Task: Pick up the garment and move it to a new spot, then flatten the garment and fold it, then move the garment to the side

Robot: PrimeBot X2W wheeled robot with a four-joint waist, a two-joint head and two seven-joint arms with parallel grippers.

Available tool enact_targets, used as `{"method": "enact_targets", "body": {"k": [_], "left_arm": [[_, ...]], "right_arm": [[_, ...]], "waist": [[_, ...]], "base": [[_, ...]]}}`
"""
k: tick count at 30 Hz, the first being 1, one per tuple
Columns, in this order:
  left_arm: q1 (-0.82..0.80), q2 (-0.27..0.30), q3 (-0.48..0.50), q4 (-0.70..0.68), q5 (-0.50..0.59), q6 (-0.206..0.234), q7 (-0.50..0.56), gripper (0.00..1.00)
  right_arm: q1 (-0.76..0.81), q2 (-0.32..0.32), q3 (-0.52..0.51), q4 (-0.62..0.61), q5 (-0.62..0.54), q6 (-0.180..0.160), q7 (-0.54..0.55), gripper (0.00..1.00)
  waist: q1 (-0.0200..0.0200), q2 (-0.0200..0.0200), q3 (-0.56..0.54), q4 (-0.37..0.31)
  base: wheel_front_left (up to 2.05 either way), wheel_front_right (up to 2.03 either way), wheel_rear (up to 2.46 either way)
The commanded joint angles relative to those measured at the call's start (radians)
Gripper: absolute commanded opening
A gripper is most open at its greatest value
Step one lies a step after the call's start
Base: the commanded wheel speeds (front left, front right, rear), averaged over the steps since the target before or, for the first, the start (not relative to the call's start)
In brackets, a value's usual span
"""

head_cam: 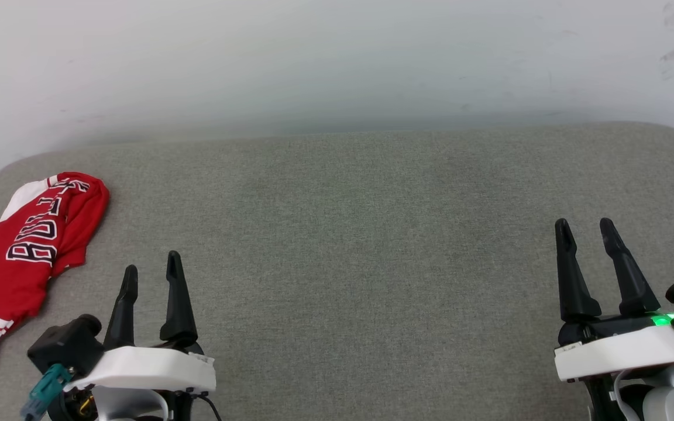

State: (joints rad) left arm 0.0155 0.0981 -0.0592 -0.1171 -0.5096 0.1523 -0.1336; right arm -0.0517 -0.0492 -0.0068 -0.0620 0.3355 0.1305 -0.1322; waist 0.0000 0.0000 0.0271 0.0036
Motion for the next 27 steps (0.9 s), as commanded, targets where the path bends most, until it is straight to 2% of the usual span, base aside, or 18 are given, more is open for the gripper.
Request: {"method": "enact_targets", "body": {"k": [1,7,10,18,23,25,27], "left_arm": [[-0.006,0.013,-0.012,-0.019,0.027,0.014,-0.008,1.0],[-0.005,0.057,-0.09,-0.024,0.088,0.077,-0.024,1.0],[0.0,0.068,-0.118,-0.012,0.102,0.091,-0.032,1.0],[0.004,0.083,-0.165,0.014,0.166,0.079,-0.051,1.0],[0.005,0.085,-0.183,0.012,0.211,0.087,-0.063,1.0],[0.008,0.079,-0.182,0.009,0.217,0.083,-0.067,1.0],[0.021,0.052,-0.146,0.005,0.216,0.059,-0.076,1.0]], "right_arm": [[-0.01,-0.002,0.001,-0.017,-0.029,0.0,-0.01,1.0],[-0.002,-0.002,-0.001,-0.019,-0.113,0.0,-0.026,1.0],[0.0,-0.002,0.002,-0.022,-0.143,0.0,-0.033,1.0],[0.012,-0.002,0.014,0.004,-0.19,0.0,-0.053,1.0],[0.013,-0.002,0.03,0.005,-0.232,0.0,-0.065,1.0],[0.015,-0.001,0.029,0.003,-0.237,0.0,-0.067,1.0],[0.024,-0.002,0.036,0.011,-0.217,0.0,-0.077,1.0]], "waist": [[0.0,0.0,0.001,0.0],[0.0,0.0,0.003,-0.002],[0.0,0.0,0.003,-0.003],[0.0,0.0,0.003,-0.005],[0.0,0.0,0.005,-0.007],[0.0,0.0,0.005,-0.007],[0.0,0.0,0.006,-0.008]], "base": [[0.0,0.0,0.0],[0.0,0.0,0.0],[0.0,0.0,0.0],[0.0,0.0,0.0],[0.0,0.0,0.0],[0.0,0.0,0.0],[0.0,0.0,0.0]]}}
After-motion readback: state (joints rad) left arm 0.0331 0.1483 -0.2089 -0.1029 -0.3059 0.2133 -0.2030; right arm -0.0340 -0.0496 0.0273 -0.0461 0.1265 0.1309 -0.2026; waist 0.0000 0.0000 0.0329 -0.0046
